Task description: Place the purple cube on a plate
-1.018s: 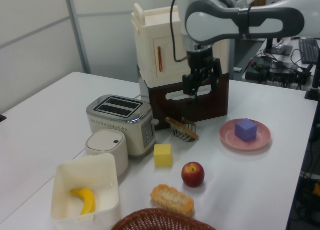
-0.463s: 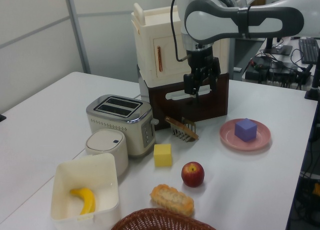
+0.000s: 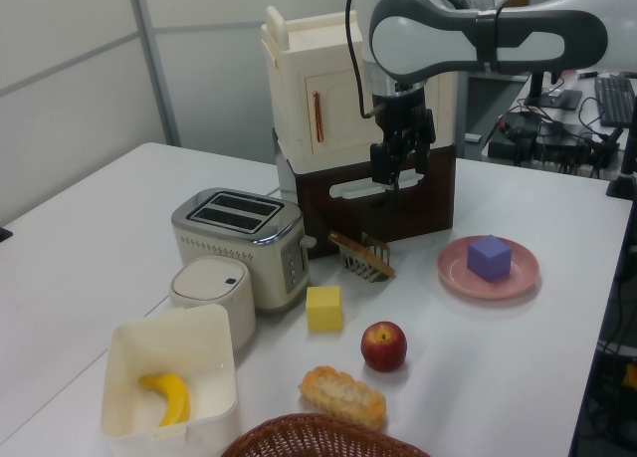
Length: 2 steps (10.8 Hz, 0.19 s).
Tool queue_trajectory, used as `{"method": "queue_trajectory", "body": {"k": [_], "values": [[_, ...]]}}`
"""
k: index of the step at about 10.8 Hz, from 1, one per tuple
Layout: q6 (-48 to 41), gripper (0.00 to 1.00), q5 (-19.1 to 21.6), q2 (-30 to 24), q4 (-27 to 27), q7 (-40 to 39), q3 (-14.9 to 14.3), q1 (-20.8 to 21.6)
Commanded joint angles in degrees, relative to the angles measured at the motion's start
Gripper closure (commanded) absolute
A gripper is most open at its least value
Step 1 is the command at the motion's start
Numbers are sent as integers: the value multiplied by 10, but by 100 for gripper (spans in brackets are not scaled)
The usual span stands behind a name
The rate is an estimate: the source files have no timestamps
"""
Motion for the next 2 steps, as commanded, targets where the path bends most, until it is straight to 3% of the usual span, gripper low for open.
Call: {"method": "queue_trajectory", "body": {"k": [1, 2], "values": [[-9, 0, 14, -8, 2, -15, -10, 6], [-9, 0, 15, -7, 2, -15, -9, 6]]}}
